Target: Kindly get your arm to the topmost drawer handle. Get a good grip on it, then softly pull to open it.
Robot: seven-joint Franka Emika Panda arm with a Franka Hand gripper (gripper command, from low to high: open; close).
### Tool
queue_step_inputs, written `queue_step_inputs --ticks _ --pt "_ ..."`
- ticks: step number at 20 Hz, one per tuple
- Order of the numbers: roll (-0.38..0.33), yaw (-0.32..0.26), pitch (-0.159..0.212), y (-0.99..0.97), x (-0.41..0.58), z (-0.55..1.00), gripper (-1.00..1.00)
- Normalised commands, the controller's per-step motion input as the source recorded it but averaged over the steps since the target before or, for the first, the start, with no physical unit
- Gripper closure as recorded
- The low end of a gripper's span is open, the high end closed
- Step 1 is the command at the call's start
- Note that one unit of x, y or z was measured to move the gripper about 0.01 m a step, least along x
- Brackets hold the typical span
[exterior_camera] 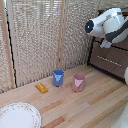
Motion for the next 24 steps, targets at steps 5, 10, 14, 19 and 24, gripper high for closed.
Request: queue_step_inputs --ticks 5,10,14,19,24 --pt "0.005 -0.016 0.000 -0.28 -0.131 -0.03 1.00" --pt "0.034 -0.015 -0.004 0.56 -0.025 -0.15 1.00" --pt "0.022 -0.010 0.000 0.96 0.084 -0.24 1.00" --pt "0.009 -0.072 0.000 0.89 0.327 -0.29 1.00" --pt "0.005 -0.108 0.004 0.81 0.291 -0.17 1.00"
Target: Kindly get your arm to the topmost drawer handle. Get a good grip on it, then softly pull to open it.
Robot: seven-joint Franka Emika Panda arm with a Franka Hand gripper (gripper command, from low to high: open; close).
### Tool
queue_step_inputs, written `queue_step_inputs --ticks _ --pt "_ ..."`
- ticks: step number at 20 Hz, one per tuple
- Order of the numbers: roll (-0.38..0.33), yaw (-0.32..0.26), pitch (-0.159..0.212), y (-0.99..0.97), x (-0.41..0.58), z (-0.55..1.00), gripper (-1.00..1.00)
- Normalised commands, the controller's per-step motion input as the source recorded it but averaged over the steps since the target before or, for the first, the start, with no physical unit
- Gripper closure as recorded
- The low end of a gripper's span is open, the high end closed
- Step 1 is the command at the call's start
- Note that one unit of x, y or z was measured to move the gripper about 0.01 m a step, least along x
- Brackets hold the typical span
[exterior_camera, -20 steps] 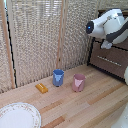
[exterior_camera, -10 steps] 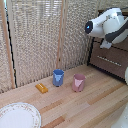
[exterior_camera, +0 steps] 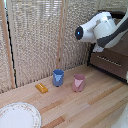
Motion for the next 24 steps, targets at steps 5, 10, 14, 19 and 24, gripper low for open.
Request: queue_step_inputs --ticks 5,10,14,19,24 --pt "0.000 -0.087 0.011 0.86 0.246 -0.05 1.00" --pt "-0.005 -0.001 0.000 0.26 0.102 -0.02 -1.00" --pt "-0.003 0.019 0.015 0.01 0.052 0.04 -1.00" --pt "0.153 -0.011 -0.062 -0.01 0.135 0.38 -1.00" --pt "0.299 -0.070 -0.146 0.10 0.059 0.15 -1.00"
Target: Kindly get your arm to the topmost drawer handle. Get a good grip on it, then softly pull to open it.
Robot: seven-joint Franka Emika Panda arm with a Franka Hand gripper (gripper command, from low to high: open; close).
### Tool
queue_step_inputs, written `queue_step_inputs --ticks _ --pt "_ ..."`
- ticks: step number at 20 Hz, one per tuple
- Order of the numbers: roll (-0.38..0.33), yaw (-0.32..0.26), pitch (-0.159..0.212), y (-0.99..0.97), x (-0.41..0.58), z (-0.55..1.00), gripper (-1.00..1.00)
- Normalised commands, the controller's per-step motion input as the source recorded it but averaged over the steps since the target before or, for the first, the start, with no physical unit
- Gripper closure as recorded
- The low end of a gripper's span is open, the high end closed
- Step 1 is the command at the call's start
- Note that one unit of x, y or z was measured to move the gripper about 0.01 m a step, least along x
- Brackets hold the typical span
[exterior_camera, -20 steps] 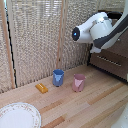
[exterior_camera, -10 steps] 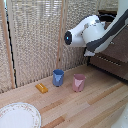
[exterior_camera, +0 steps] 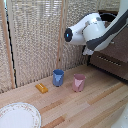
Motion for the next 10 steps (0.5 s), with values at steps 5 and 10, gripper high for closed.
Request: queue_step_inputs --ticks 5,10 --pt "0.353 -0.077 -0.142 0.34 0.034 0.01 -1.00" --pt "0.182 -0.062 -0.071 0.41 0.029 0.15 -1.00"
